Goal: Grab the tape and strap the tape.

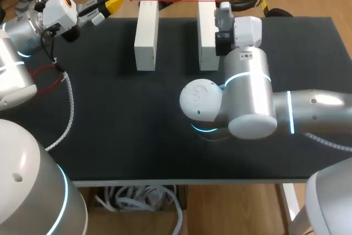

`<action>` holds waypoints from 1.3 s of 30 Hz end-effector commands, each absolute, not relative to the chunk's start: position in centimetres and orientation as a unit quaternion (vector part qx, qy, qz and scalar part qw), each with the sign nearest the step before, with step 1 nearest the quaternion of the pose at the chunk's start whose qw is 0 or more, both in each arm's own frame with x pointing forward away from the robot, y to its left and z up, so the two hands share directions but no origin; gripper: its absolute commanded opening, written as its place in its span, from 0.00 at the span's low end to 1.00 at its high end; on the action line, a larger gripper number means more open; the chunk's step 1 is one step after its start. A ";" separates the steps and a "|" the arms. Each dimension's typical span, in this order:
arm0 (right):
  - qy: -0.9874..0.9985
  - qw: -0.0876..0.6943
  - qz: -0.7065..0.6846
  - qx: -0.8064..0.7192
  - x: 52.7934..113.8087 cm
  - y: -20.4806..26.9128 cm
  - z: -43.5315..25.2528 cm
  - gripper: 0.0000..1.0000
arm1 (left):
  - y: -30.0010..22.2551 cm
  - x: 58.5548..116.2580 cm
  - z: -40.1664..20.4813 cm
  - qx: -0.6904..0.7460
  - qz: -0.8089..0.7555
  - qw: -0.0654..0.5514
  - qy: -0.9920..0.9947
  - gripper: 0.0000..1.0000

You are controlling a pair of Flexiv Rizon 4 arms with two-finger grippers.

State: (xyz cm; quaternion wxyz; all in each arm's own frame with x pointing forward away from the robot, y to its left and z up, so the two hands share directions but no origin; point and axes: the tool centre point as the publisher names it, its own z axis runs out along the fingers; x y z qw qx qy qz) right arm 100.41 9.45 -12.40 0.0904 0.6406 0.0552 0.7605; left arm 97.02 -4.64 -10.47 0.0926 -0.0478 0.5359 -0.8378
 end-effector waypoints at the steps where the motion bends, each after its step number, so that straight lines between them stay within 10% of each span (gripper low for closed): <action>1: 0.096 0.146 0.757 0.630 100.8 9.9 -11.2 0.00 | -4.6 97.1 -10.5 -0.047 -0.838 0.092 0.535 0.00; 39: 0.141 0.189 0.742 0.627 101.0 9.7 -10.9 0.00 | -4.6 97.1 -10.5 -0.047 -0.838 0.092 0.535 0.00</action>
